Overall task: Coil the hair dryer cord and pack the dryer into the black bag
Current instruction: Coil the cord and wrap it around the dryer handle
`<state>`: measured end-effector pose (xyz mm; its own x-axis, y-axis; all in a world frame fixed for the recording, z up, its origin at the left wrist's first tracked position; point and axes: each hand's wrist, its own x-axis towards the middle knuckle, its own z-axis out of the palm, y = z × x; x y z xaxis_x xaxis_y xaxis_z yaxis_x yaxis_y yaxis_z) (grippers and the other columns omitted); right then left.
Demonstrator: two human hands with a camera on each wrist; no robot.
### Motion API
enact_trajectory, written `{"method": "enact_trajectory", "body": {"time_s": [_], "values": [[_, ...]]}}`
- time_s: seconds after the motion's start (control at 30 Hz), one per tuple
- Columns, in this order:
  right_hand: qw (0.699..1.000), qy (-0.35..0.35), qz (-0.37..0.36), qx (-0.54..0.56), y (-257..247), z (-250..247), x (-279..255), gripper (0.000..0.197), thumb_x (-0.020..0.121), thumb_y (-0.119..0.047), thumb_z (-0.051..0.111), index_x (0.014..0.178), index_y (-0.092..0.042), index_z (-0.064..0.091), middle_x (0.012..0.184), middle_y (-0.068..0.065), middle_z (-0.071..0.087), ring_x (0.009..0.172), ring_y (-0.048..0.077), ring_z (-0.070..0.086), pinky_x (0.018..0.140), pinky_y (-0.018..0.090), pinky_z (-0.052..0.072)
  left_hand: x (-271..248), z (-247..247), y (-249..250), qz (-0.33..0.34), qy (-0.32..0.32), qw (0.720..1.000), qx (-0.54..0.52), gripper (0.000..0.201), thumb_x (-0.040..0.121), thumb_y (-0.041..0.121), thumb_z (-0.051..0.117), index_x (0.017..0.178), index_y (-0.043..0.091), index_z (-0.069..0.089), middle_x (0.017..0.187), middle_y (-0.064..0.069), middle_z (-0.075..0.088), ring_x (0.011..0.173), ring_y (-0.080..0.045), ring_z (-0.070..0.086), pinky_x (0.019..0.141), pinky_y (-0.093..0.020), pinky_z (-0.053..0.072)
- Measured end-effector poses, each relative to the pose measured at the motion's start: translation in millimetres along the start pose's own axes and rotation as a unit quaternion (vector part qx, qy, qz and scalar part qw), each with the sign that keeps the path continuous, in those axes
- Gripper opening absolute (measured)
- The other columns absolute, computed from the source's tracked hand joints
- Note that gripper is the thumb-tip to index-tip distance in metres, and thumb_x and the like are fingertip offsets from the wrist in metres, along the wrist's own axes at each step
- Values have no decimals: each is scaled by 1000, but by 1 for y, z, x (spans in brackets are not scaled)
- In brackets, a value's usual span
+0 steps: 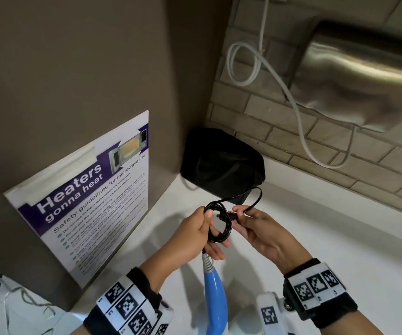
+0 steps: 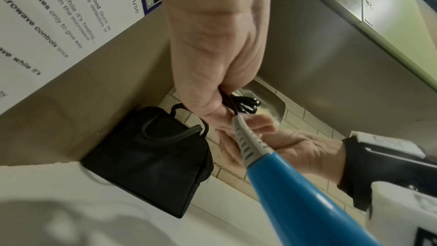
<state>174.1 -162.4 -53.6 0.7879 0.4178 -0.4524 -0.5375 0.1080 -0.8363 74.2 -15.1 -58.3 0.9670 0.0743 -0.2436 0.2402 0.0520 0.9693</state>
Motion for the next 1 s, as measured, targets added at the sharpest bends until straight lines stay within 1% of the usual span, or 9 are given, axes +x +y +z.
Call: {"method": "enact_trajectory", "body": {"time_s": [0.1,0.2,0.33,0.5,0.63,0.7,0.8,0.93,1.0], "values": [[1000,11,-8,-5,4,0,2,16,94,5,48,89,-3,61,82,12,68,69,15,72,60,17,57,-2,1,1,6,-22,1000,2,37,102,40,22,108,10,43,79,-11,75,60,-34,69,54,-28,53],[1000,4,-5,-19,7,0,3,14,93,1,51,89,-5,62,75,8,72,73,17,71,60,17,56,-2,3,1,8,-20,1000,0,40,103,39,21,111,5,41,76,-10,75,58,-33,68,53,-28,53],[1000,-13,-1,-7,10,-2,2,13,92,2,52,88,-3,62,87,16,68,81,21,71,67,21,58,1,4,0,0,-1,1000,-18,43,103,37,20,110,-1,39,75,-16,73,52,-32,66,49,-27,53],[1000,-12,3,9,14,-2,1,14,91,3,52,86,-3,62,81,13,67,78,21,69,72,22,59,1,4,1,-1,13,999,-37,38,103,35,20,98,3,39,71,-17,70,51,-32,64,46,-26,50],[999,-8,11,29,16,2,-1,14,92,5,48,88,-2,60,95,20,64,97,30,63,77,23,58,0,7,2,8,19,999,-39,34,103,36,20,89,11,38,68,-17,69,50,-32,65,45,-26,50],[999,-4,14,40,15,4,-1,16,93,7,45,89,-1,58,91,18,64,91,27,66,73,22,59,0,8,3,7,22,999,-35,34,103,36,20,88,12,38,67,-16,69,49,-31,65,44,-26,50],[998,-12,25,51,14,8,-3,17,94,9,41,94,2,57,84,15,64,71,18,71,62,20,58,-2,8,3,6,21,999,-28,36,103,37,20,92,8,39,64,-16,69,48,-31,65,43,-26,50],[998,-38,43,31,12,13,-6,28,92,14,36,101,4,60,86,12,64,78,18,64,63,18,58,-2,10,2,8,17,1000,-9,38,103,36,20,103,3,39,66,-19,68,47,-30,65,43,-26,51],[997,-48,59,15,11,12,-7,25,92,12,39,101,2,61,80,9,69,72,15,67,59,18,58,0,10,2,13,21,1000,4,37,103,35,20,102,3,39,66,-20,68,48,-32,65,44,-28,52]]}}
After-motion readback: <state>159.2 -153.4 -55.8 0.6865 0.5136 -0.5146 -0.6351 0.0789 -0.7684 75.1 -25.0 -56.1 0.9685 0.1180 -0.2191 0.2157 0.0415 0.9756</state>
